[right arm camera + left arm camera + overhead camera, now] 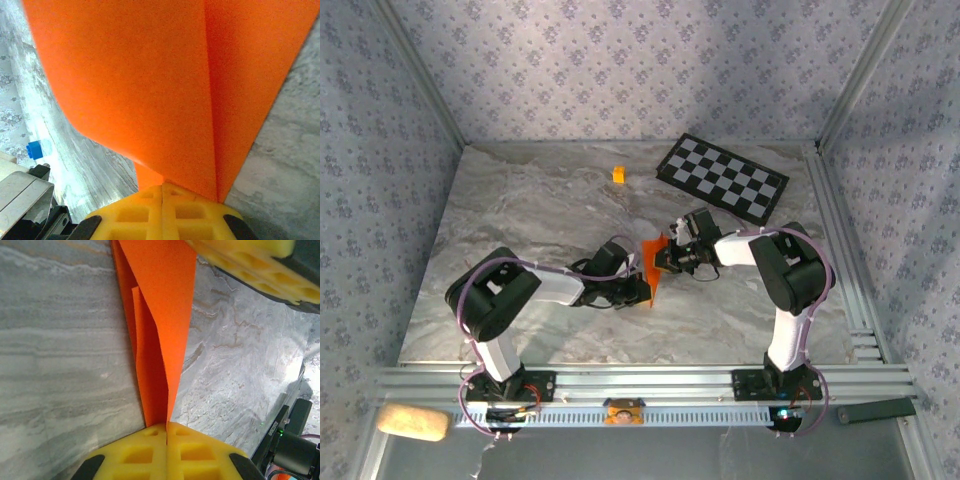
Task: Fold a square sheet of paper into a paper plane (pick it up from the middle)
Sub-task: Fold the wing for the fifth time at the center of the table.
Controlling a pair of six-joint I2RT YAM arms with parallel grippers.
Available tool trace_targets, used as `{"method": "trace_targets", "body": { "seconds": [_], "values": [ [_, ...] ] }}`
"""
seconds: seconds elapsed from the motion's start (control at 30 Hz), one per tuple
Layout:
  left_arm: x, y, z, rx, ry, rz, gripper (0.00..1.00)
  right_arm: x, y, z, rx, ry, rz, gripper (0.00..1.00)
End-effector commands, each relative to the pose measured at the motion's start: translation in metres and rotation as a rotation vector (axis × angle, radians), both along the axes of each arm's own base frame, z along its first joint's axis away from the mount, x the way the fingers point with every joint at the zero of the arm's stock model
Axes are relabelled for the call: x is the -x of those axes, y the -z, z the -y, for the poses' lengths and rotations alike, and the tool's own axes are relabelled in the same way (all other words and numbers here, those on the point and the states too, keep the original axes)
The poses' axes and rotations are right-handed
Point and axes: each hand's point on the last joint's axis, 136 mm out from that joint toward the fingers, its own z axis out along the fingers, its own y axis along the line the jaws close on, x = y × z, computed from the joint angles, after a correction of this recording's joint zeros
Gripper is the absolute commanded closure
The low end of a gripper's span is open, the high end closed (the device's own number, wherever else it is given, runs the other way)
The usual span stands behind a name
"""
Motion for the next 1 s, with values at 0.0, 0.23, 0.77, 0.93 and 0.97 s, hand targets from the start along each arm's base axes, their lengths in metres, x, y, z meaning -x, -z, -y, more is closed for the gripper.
{"method": "trace_targets", "body": {
  "seconds": [0.0, 0.23, 0.77, 0.93, 0.97],
  "values": [
    [0.034, 0.018, -0.011, -0.055, 0.058, -0.115, 0.89, 0.030, 0.047, 0.029, 0.179, 0.035, -0.140, 0.94],
    [0.032, 0.007, -0.016, -0.051, 0.040, -0.083, 0.77, 0.029, 0.047, 0.029, 0.181, 0.039, -0.141, 0.94],
    [-0.014, -0.066, 0.014, 0.095, 0.018, 0.100, 0.91, 0.027, 0.045, 0.029, 0.178, 0.042, -0.139, 0.94],
    [-0.025, -0.059, 0.028, 0.113, 0.018, 0.090, 0.94, 0.028, 0.044, 0.029, 0.179, 0.040, -0.139, 0.94],
    [-0.027, -0.057, 0.031, 0.115, 0.019, 0.089, 0.95, 0.028, 0.044, 0.028, 0.179, 0.040, -0.136, 0.94]
  ]
}}
